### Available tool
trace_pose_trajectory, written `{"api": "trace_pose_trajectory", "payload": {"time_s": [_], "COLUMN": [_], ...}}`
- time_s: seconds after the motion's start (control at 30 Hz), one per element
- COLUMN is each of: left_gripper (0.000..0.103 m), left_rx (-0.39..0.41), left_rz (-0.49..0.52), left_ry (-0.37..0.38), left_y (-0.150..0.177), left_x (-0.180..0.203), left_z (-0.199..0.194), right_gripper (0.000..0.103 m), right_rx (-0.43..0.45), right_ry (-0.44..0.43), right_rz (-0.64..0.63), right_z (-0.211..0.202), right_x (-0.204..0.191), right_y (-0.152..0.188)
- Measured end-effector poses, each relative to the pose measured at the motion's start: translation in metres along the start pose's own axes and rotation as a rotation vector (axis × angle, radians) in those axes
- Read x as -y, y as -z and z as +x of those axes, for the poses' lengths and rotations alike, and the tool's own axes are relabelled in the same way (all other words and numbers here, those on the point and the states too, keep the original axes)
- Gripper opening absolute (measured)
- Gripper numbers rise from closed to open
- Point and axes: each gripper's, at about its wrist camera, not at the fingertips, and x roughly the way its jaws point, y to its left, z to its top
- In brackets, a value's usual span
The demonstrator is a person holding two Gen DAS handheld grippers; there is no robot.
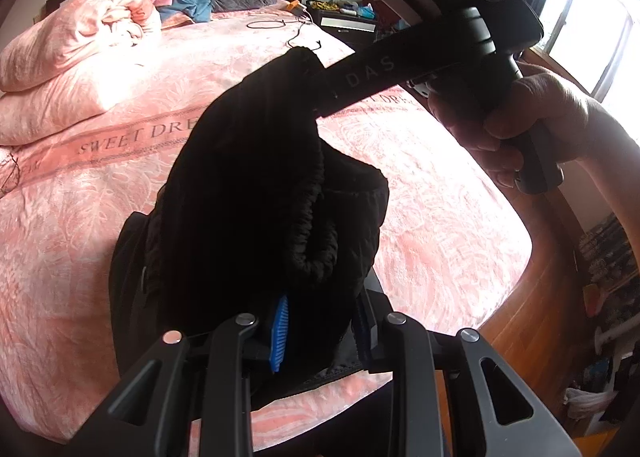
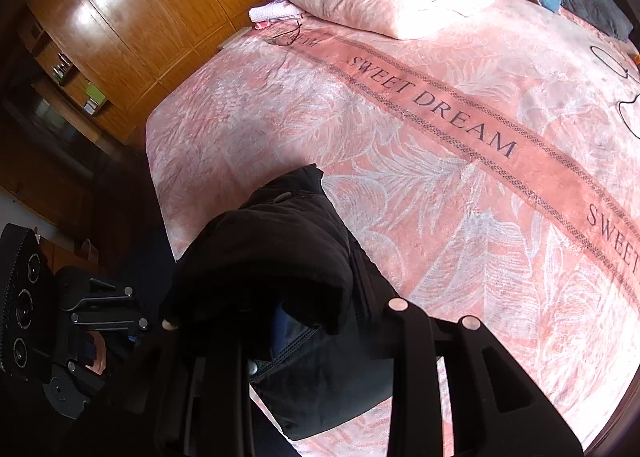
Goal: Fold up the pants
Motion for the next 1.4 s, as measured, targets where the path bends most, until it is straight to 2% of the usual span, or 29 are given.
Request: {"api": "trace_pose_trajectory", "payload": {"time_s": [0.53,0.87,1.4], "left_gripper": [0.027,0.027,0.027], "left_rx": [-0.076,-0.115,-0.176], "left_rz": [0.041,0.103,0.119], "left_ry": [0.002,-0.042,-0.059], "left_y": [0.008,0.014,0.022], "left_x": [0.017,0.033,0.036], "left_z": [0.039,0.063,0.097], "right_gripper": [0.028,0.028,0.030], "right_rx": [-0.019,-0.036,-0.050], "right_ry": [-0.003,-0.002,0.005], "right_rz": [0.039,0.057,0.127], "right_z": [0.014,0.026,0.043], "right_x": [0.029,0.047,0.069], "right_y": [0.033,0.050,0.078]}}
